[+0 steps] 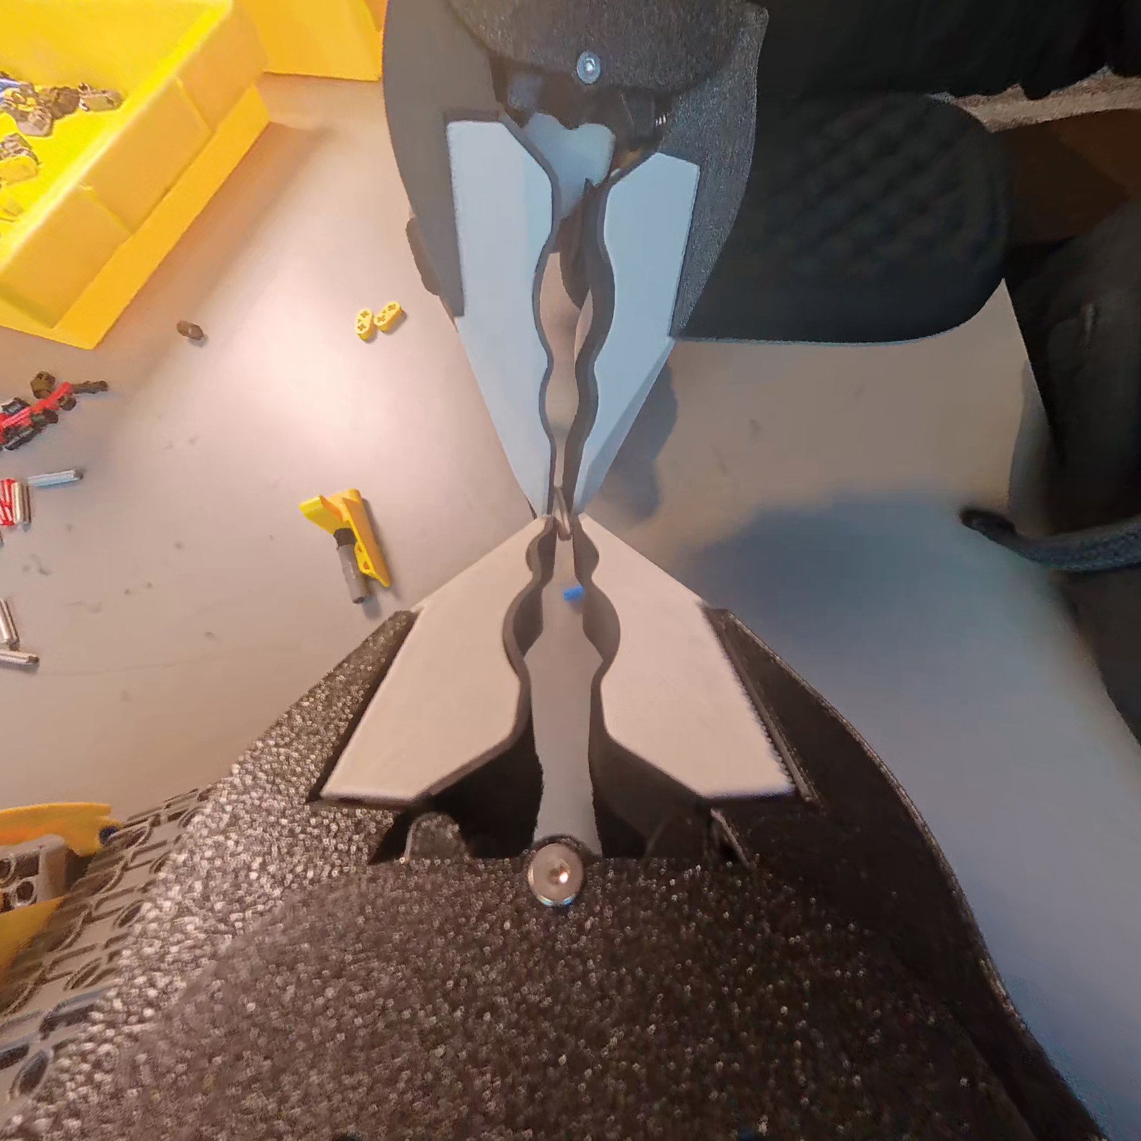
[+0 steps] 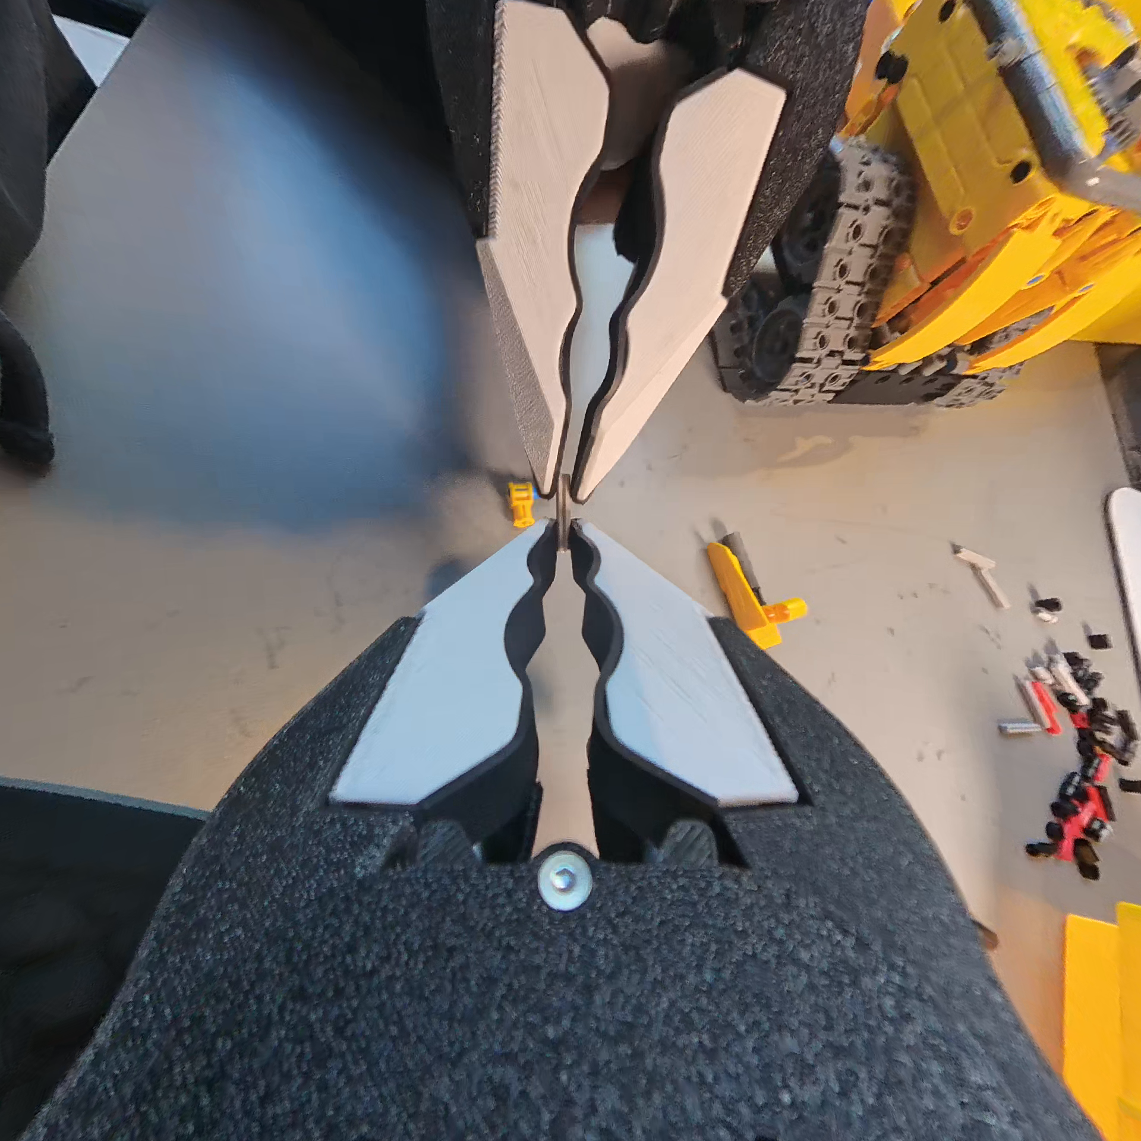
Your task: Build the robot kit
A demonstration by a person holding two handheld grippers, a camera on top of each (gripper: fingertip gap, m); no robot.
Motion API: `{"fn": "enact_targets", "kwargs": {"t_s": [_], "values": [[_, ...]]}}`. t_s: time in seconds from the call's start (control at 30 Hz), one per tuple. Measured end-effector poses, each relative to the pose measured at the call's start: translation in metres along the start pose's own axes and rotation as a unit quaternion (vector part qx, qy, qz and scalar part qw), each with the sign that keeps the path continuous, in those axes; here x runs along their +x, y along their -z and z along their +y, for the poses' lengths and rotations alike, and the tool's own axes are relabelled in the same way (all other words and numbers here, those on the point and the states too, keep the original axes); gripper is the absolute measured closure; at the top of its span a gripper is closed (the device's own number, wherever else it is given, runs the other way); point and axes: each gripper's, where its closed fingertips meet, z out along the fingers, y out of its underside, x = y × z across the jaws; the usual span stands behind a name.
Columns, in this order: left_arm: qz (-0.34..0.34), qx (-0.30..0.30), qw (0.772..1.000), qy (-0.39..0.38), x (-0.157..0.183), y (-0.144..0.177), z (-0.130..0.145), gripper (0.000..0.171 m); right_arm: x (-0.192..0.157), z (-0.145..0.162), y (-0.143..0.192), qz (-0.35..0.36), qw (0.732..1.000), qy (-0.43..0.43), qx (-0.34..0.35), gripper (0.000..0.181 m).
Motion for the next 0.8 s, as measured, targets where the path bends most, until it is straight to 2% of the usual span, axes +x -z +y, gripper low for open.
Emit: {"fn": "enact_targets", "kwargs": {"t_s": [0.17, 0.3, 0.4, 0.57, 0.8], "values": [[-0.026, 0.034, 0.999, -0.004, -0.009, 0.01, -0.009, 0.168, 0.011, -0.014, 0.009, 0.034, 0.998, 0.006, 0.057, 0.177], [-0.064, 0.079, 0.993, -0.061, -0.01, 0.021, -0.024, 0.168, 0.013, -0.034, 0.027, -0.02, 0.983, -0.091, 0.159, 0.173], [-0.099, 0.098, 0.986, -0.095, -0.012, 0.028, -0.033, 0.168, 0.017, -0.043, 0.036, -0.034, 0.972, -0.122, 0.197, 0.173], [-0.141, 0.115, 0.974, -0.136, -0.013, 0.035, -0.042, 0.169, 0.021, -0.051, 0.043, -0.038, 0.963, -0.143, 0.225, 0.174], [-0.153, 0.131, 0.967, -0.157, -0.011, 0.039, -0.049, 0.169, 0.023, -0.055, 0.048, -0.04, 0.957, -0.151, 0.244, 0.174]]}}
